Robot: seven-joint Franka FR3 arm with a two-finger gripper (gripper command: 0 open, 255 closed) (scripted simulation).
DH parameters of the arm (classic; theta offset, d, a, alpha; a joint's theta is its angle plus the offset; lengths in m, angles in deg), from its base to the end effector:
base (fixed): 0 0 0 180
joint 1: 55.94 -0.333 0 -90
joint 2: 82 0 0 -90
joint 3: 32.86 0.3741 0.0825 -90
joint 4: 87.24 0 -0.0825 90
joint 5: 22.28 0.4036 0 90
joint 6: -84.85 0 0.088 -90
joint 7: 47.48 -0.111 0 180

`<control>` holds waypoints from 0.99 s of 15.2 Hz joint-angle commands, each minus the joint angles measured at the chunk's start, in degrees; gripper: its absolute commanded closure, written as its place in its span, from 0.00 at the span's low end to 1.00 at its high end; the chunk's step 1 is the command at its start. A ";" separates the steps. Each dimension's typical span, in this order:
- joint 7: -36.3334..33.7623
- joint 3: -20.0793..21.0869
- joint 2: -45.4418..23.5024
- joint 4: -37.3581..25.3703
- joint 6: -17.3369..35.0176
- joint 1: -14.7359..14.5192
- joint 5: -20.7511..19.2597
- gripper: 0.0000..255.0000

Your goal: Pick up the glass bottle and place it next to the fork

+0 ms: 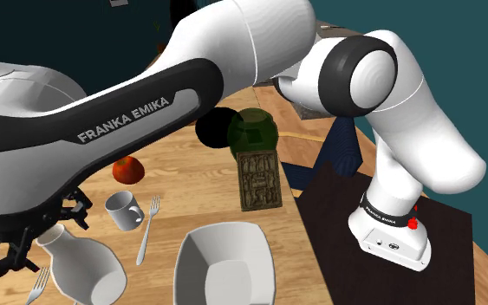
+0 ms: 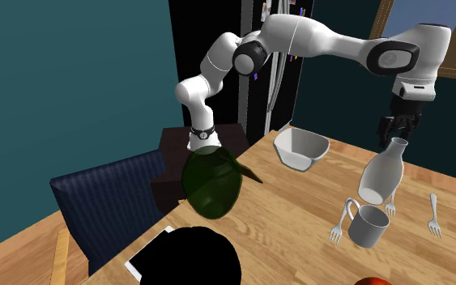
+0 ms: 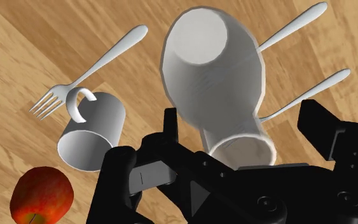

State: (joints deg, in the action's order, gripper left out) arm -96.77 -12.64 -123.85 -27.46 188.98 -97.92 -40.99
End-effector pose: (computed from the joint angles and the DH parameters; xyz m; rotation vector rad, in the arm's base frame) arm 0.4897 0.6512 0.4688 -3.1074 -0.3098 -0.1852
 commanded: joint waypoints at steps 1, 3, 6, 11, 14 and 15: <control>0.00 0.00 0.01 0.01 0.00 0.00 0.00 0.00; -0.01 0.00 -0.01 -0.02 0.00 -0.01 0.00 0.00; 0.64 0.14 0.23 -5.48 -5.54 -1.05 0.24 0.00; 0.84 0.12 0.05 -7.35 -7.17 -1.44 0.25 0.00; 0.84 0.12 0.05 -7.35 -7.17 -1.44 0.25 0.00; 0.84 0.12 0.05 -7.35 -7.17 -1.44 0.25 0.00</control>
